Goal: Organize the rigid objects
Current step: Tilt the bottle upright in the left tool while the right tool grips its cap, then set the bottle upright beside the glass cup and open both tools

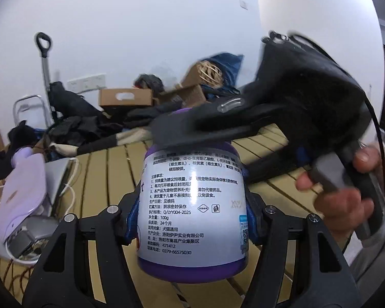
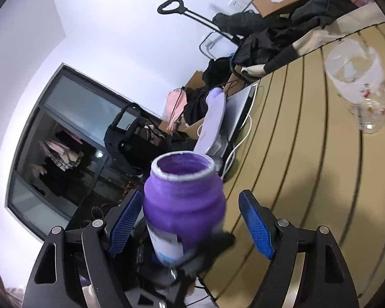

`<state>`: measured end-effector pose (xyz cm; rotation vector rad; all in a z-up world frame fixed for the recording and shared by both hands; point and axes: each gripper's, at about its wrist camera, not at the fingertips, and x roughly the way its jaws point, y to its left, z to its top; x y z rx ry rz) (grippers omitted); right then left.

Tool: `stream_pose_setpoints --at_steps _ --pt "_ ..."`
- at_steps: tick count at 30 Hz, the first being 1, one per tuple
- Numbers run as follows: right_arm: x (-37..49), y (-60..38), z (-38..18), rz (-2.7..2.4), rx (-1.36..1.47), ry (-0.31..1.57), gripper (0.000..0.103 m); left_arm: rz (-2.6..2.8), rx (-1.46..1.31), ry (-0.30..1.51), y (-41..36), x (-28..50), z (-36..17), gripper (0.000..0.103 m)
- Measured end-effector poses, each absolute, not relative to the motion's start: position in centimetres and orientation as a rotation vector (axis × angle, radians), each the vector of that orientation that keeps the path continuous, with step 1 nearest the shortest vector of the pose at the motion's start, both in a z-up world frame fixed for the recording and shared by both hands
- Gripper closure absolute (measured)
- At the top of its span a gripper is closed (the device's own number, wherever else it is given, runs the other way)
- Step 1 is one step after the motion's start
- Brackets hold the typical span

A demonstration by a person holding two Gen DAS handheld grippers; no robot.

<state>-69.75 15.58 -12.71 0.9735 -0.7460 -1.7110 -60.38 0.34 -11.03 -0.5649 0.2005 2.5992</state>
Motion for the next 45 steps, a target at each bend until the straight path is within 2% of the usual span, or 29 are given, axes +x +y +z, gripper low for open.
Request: stream_pose_setpoints --at_steps 1,2,3,4,6,10,17,22,27,31,33,35,37,41,45 --pt "-70.3 15.2 -12.4 -1.721 0.969 -0.732 0.035 2.600 -0.572 0.209 0.4 -60.6 -11.1 0.040" --pt "-70.5 15.0 -12.0 -1.746 0.965 -0.690 0.035 2.597 -0.601 0.209 0.2 -61.5 -11.0 0.027" --pt "-70.6 14.5 -11.4 -1.780 0.950 -0.624 0.036 2.589 -0.607 0.191 0.0 -62.1 -10.9 0.025" --pt "-70.6 13.8 -10.5 -1.843 0.926 -0.514 0.036 2.574 -0.603 0.156 -0.4 -62.7 -10.8 0.025" --pt "-70.3 11.9 -8.2 -2.003 0.844 -0.174 0.036 2.546 -0.584 0.129 -1.0 -64.7 -10.3 0.044" --pt "-71.9 8.9 -6.0 -2.062 0.688 0.256 0.035 2.565 -0.559 0.110 -1.3 -68.1 -10.3 0.044" --pt "-77.7 6.1 -7.5 -2.057 0.670 0.509 0.035 2.556 -0.718 0.040 -1.6 -76.3 -11.7 0.044" --pt "-81.6 6.4 -10.1 -2.028 0.787 0.455 0.035 2.539 -0.837 0.000 -1.0 -77.7 -14.0 0.044" --pt "-79.2 7.9 -11.3 -2.081 0.807 0.465 0.034 2.497 -0.906 0.048 0.4 -75.0 -15.9 0.043" --pt "-77.7 8.4 -13.8 -2.057 0.855 0.442 0.034 2.491 -1.080 0.048 0.4 -74.5 -17.7 0.042" --pt "-77.5 8.7 -14.3 -2.054 0.874 0.387 0.034 2.491 -1.155 0.066 0.3 -74.5 -18.2 0.030" --pt "-76.8 8.2 -14.6 -2.083 0.859 0.445 0.034 2.496 -1.226 0.069 -0.2 -73.9 -18.8 0.029" --pt "-76.5 7.7 -15.1 -2.074 0.901 0.467 0.032 2.530 -1.242 0.055 -0.9 -72.7 -18.4 0.020" --pt "-74.8 8.6 -14.3 -2.090 0.979 0.417 0.023 2.580 -1.210 0.002 -2.5 -69.6 -16.3 0.016" --pt "-71.5 11.0 -11.7 -2.088 0.979 0.346 0.022 2.666 -1.165 0.015 -4.9 -65.2 -13.5 0.007"
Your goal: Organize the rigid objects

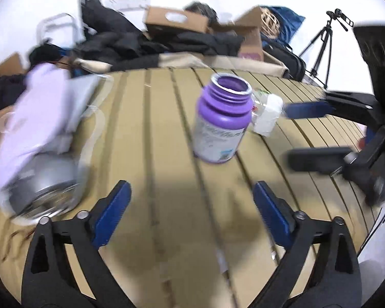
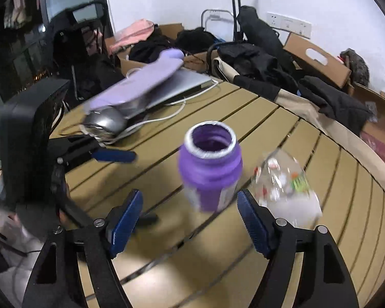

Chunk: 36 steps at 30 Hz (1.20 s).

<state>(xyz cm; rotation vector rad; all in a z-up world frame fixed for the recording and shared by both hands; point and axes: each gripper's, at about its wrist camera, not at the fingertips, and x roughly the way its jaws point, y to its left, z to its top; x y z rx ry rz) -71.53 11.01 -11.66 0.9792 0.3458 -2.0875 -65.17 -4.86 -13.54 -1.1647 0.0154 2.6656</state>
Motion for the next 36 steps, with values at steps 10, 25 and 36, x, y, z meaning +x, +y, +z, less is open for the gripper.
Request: stream_pose_setpoints --at_steps 10,25,36 --pt "-61.7 18.1 -7.5 -2.277 1.079 0.113 0.022 2.969 -1.065 0.029 -7.8 -52.9 -7.1 0.006" --pt "-32.9 21.0 -0.4 -2.337 1.005 -0.116 0.022 3.009 -0.898 0.102 -3.3 -22.8 0.2 0.000" --pt "-15.7 22.0 -2.7 -2.497 0.839 -0.014 0.022 3.106 -0.704 0.028 -1.0 -8.3 -1.7 0.000"
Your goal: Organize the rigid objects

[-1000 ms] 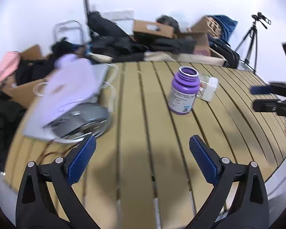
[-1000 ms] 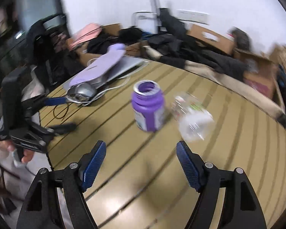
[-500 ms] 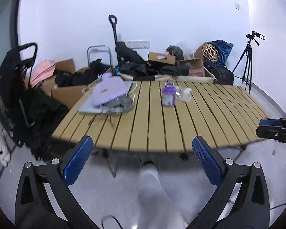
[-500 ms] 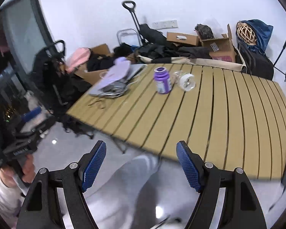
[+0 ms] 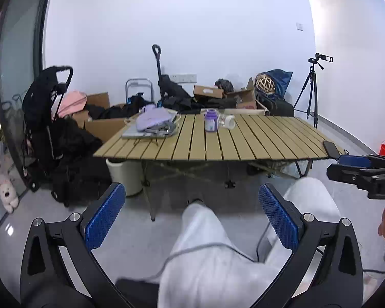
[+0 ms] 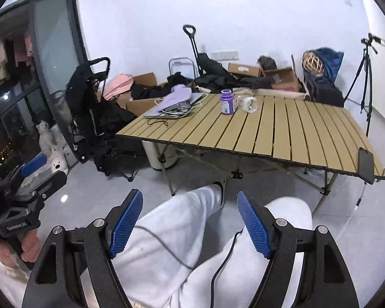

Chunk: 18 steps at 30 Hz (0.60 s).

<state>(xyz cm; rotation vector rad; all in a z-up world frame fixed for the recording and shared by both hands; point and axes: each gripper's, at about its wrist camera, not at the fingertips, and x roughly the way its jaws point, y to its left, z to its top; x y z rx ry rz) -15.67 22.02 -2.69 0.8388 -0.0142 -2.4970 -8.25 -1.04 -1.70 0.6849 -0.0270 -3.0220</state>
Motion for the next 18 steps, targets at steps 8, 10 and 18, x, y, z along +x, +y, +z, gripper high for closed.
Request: stream_pose_setpoints --at_steps 8,10,18 --pt "-10.6 20.9 -3.1 -2.500 0.767 0.076 0.022 -2.948 0.628 -0.059 -0.8 -5.4 -1.8 0.000" --pt "-10.1 20.9 -3.1 -2.499 0.752 0.071 0.022 -2.959 0.618 -0.022 -1.0 -4.8 -1.3 0.000" --pt "-7.9 22.1 -2.7 -2.524 0.692 -0.064 0.022 -3.001 0.513 0.010 -0.1 -1.7 -0.6 0.000"
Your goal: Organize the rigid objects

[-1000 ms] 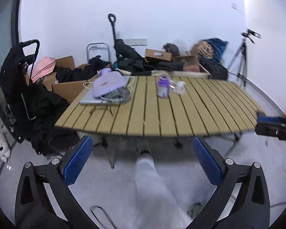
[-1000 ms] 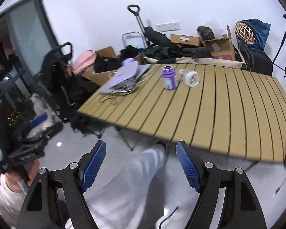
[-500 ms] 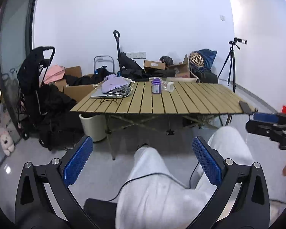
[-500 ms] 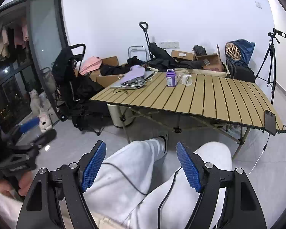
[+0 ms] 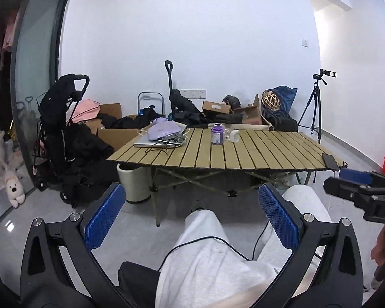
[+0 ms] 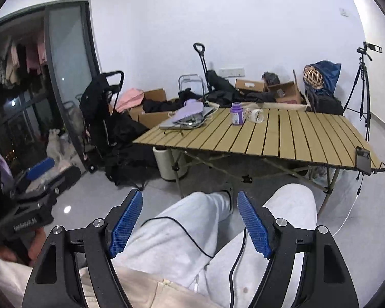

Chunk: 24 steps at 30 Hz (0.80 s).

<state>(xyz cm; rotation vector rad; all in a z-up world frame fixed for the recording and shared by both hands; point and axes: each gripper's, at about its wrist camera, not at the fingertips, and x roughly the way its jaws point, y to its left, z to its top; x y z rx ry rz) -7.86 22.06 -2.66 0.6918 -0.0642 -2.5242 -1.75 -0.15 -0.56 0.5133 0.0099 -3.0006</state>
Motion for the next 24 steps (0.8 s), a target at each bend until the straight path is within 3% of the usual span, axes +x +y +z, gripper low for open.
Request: stream_pose_setpoints --at_steps 24 --pt "-5.8 21.7 -1.2 -2.563 0.601 0.025 0.022 -3.014 0.415 0.033 -0.6 -0.4 0.6 0.000"
